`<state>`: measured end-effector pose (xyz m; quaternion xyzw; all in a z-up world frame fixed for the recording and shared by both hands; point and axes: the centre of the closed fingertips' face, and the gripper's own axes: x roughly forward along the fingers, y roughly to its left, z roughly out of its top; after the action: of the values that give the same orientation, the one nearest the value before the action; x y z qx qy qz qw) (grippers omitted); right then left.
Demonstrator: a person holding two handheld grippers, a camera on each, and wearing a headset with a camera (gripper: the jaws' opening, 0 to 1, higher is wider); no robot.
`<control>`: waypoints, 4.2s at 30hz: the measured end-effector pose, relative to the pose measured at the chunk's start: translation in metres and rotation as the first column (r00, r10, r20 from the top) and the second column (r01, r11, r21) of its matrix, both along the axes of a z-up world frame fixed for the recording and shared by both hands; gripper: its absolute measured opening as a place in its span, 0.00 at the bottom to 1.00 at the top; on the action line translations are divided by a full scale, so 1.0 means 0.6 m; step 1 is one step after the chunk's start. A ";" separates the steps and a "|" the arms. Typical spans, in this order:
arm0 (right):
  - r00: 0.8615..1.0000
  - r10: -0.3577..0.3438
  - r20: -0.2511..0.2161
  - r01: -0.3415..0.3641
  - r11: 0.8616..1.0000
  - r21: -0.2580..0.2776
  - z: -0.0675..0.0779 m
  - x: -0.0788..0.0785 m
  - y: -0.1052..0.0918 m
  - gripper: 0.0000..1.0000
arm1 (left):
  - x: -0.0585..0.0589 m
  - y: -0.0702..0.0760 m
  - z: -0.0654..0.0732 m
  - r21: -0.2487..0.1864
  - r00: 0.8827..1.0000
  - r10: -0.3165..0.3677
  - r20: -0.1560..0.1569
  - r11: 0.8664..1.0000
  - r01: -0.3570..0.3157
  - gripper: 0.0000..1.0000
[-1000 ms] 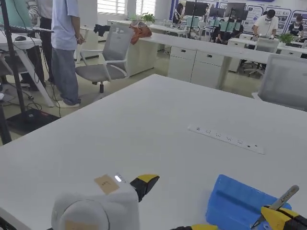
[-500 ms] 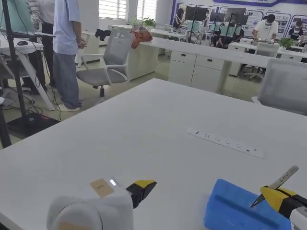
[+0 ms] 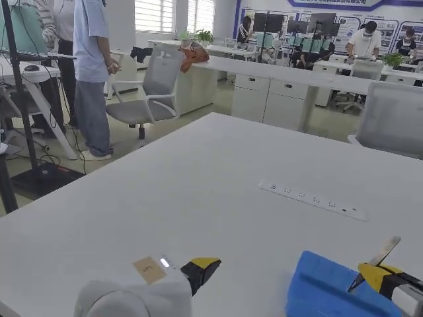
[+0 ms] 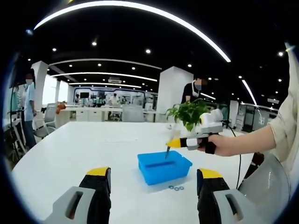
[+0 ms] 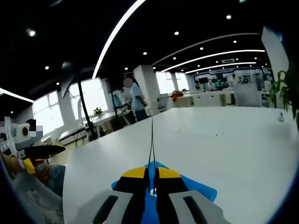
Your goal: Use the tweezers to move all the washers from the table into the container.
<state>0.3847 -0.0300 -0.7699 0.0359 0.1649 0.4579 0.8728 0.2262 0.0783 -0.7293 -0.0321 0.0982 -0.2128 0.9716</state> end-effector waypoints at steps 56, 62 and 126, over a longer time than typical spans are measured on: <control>0.997 -0.001 0.072 0.001 1.000 -0.003 0.008 -0.012 0.005 0.03 | 0.001 0.009 0.002 -0.023 1.000 0.020 0.002 1.000 -0.020 0.75; 0.996 0.017 0.082 -0.019 0.999 0.033 0.029 -0.027 0.008 0.03 | 0.000 0.007 0.001 -0.017 1.000 0.015 0.000 1.000 -0.015 0.74; 0.996 0.059 -0.065 -0.062 0.997 -0.046 -0.096 -0.152 -0.029 0.03 | -0.001 0.008 -0.002 -0.004 1.000 0.014 -0.005 1.000 -0.014 0.72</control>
<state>0.2936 -0.0476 -0.8276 0.0244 0.2044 0.4789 0.8534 0.2257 0.0831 -0.7303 -0.0354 0.0998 -0.2060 0.9728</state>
